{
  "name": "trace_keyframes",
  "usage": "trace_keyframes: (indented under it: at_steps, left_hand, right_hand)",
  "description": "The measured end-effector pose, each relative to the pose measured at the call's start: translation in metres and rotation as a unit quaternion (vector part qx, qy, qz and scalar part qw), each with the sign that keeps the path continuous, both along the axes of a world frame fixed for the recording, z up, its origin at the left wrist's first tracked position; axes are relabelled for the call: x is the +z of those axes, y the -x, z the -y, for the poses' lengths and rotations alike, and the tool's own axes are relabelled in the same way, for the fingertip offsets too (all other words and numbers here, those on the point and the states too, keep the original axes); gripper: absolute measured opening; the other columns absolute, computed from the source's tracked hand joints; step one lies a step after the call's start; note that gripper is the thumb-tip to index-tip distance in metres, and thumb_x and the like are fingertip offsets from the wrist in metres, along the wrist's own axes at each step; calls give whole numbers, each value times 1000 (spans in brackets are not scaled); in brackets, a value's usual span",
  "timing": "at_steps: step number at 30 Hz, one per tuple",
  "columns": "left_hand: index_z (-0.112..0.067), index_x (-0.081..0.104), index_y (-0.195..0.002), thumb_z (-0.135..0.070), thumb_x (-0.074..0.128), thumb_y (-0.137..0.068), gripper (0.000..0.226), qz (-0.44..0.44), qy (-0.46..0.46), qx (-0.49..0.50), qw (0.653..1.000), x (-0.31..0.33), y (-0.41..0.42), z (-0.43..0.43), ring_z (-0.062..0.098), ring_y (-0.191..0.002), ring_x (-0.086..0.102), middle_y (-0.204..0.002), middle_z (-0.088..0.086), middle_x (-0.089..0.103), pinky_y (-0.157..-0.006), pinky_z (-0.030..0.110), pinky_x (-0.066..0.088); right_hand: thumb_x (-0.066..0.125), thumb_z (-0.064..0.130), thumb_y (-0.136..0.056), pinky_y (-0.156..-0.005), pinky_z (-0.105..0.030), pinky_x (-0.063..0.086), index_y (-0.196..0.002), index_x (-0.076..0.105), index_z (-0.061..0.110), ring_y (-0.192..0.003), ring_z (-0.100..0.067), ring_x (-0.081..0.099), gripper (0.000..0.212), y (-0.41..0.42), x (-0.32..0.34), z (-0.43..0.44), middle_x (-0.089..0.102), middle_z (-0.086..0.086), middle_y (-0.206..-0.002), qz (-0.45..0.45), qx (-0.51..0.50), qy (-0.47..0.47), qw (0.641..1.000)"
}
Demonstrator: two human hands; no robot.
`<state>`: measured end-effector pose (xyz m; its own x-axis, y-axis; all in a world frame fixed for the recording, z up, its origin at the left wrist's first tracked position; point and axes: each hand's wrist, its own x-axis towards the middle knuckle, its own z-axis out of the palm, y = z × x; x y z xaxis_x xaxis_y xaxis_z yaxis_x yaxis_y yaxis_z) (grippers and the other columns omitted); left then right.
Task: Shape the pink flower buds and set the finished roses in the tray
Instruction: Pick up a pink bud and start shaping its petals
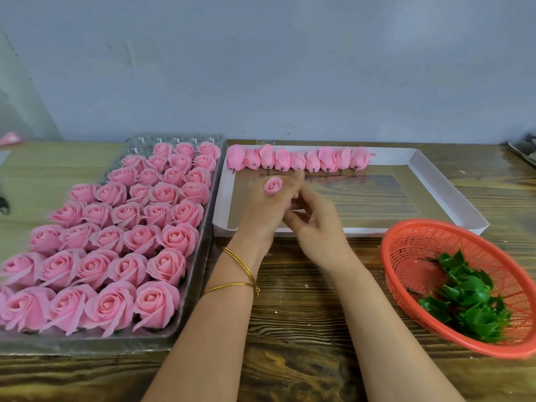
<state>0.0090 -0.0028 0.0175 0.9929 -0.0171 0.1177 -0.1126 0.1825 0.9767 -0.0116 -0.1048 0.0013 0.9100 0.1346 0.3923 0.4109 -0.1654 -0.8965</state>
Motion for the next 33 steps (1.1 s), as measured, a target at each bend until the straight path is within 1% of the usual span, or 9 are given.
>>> trace_keyframes:
  at_steps: [4, 7, 9, 12, 16, 20, 26, 31, 33]
  left_hand:
    - [-12, 66, -70, -30, 68, -88, 25, -14, 11, 13, 1000, 0, -1, 0, 16, -78, 64, -77, 7, 63, -77, 37, 55]
    - [-7, 61, -67, -33, 64, -92, 36, -18, 17, 10, 1000, 2, -1, 1, 13, -75, 65, -73, 2, 65, -68, 29, 56]
    - [1, 59, -74, -35, 61, -93, 41, -20, 16, 15, 1000, 3, 0, 3, 12, -70, 63, -65, -2, 62, -62, 27, 53]
    - [-3, 59, -70, -36, 58, -95, 41, -14, 12, 26, 999, 4, 2, 7, 20, -68, 60, -70, 15, 55, -57, 27, 51]
    - [-5, 67, -79, -34, 60, -94, 33, 9, 14, 21, 1000, 3, 2, 7, 19, -72, 65, -72, 10, 61, -60, 26, 54]
    - [-17, 71, -69, -24, 66, -91, 24, 27, 22, 5, 999, 2, 1, 6, 14, -71, 64, -69, 4, 64, -63, 28, 56]
    - [-13, 74, -76, -22, 68, -89, 16, 37, 13, 10, 999, -3, -2, 4, 14, -77, 68, -74, 3, 70, -67, 27, 55]
    - [8, 67, -91, -25, 65, -92, 33, 29, 0, 18, 999, -1, 0, 4, 24, -84, 66, -88, 25, 67, -76, 44, 57]
    - [10, 66, -91, -24, 63, -93, 34, 46, -23, 26, 998, 2, 3, 5, 25, -82, 64, -87, 28, 64, -76, 41, 57]
  right_hand:
    - [54, -5, -92, -91, -34, 53, -99, 65, 16, -93, -12, 62, 25, 1, 1, -2, 64, -6, -101, -22, 30, -7, 999]
    - [57, -3, -90, -84, -27, 52, -96, 65, 29, -90, -5, 62, 34, 1, 3, -3, 62, 7, -104, -36, 29, -18, 999]
    - [62, -6, -83, -82, -28, 53, -102, 66, 24, -88, -5, 62, 36, 1, 2, -3, 63, 11, -101, -40, 11, -28, 999]
    - [68, -6, -78, -79, -32, 55, -106, 64, 14, -81, -6, 61, 34, -1, 0, -3, 65, 13, -89, -31, -28, -31, 999]
    - [68, -3, -80, -72, -24, 50, -99, 63, 20, -73, -3, 57, 30, -2, -1, -2, 61, 18, -78, -14, -42, -17, 999]
    - [62, -2, -84, -78, -30, 53, -101, 62, 30, -80, -2, 58, 36, 0, 1, -1, 64, 21, -86, -17, -25, -10, 1000]
    - [54, -11, -90, -96, -46, 52, -125, 61, 13, -109, -23, 61, 42, 0, 3, -2, 63, -10, -121, -25, -10, -2, 1000]
    - [57, -8, -88, -93, -49, 53, -118, 67, 10, -104, -24, 63, 36, 1, 5, -4, 61, -9, -122, -56, -30, -8, 998]
    - [55, 0, -84, -92, -52, 52, -109, 69, 10, -100, -26, 63, 30, 2, 6, -4, 64, -13, -114, -72, -49, -21, 996]
